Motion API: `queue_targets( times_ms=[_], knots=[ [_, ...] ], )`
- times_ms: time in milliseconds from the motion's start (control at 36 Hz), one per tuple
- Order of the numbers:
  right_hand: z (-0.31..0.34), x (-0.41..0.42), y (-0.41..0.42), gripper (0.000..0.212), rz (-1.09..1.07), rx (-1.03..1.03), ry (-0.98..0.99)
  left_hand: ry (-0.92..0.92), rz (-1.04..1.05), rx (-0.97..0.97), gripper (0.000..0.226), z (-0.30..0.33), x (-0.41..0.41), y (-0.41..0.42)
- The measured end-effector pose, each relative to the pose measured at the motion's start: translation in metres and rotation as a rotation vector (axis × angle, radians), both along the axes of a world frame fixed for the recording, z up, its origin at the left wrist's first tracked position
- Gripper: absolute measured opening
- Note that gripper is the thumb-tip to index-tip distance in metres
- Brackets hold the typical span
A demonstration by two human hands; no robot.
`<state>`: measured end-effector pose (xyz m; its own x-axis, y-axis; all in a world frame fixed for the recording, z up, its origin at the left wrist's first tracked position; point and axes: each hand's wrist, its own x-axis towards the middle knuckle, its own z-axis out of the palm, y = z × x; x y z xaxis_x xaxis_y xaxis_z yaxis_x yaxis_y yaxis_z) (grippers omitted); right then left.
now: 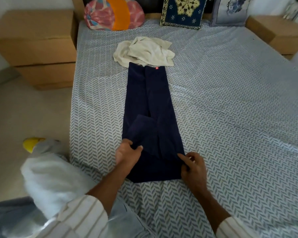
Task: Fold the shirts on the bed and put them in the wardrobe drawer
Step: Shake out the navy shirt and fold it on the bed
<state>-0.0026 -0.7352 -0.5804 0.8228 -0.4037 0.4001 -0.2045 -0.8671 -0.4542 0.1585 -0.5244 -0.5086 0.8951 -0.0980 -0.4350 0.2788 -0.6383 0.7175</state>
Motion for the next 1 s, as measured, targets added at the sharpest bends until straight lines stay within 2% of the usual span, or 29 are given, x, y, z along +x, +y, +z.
queue_targets(
  times_ms=[56,111,167,250,389,472,583,694,806,889,1000],
  knots=[
    [0.001,0.001,0.002,0.05,0.012,-0.025,-0.004,0.1,0.159,-0.158,0.046,-0.001,0.002,-0.005],
    [0.001,0.0,0.002,0.034,0.035,-0.061,-0.017,0.151,0.285,-0.272,0.046,0.0,0.004,-0.01],
    [-0.001,0.0,0.001,0.024,0.063,-0.067,-0.027,0.164,0.375,-0.314,0.044,0.0,0.012,-0.018],
    [-0.002,-0.002,0.001,0.02,0.08,-0.067,-0.014,0.136,0.451,-0.318,0.034,0.0,0.025,-0.026],
    [0.002,-0.007,-0.001,0.019,0.11,-0.105,-0.04,-0.074,0.303,-0.347,0.025,0.007,0.032,-0.028],
    [0.0,-0.006,-0.001,0.02,0.143,-0.105,-0.011,-0.032,0.253,-0.384,0.029,0.001,0.034,-0.02],
    [0.009,-0.001,0.005,0.021,0.137,-0.099,0.134,0.082,0.331,-0.36,0.032,-0.015,0.038,-0.011],
    [0.027,0.005,0.01,0.021,0.105,-0.086,0.173,0.11,0.37,-0.409,0.031,-0.02,0.036,-0.008],
    [0.039,0.055,0.004,0.018,0.065,-0.069,0.128,0.093,0.385,-0.46,0.037,-0.023,0.037,-0.006],
    [0.047,0.112,0.003,0.022,0.197,-0.016,0.15,0.054,0.373,-0.435,0.043,-0.026,0.035,-0.005],
    [0.058,0.183,0.012,0.025,0.372,-0.048,0.303,0.032,0.34,-0.425,0.046,-0.029,0.033,-0.002]
  ],
)
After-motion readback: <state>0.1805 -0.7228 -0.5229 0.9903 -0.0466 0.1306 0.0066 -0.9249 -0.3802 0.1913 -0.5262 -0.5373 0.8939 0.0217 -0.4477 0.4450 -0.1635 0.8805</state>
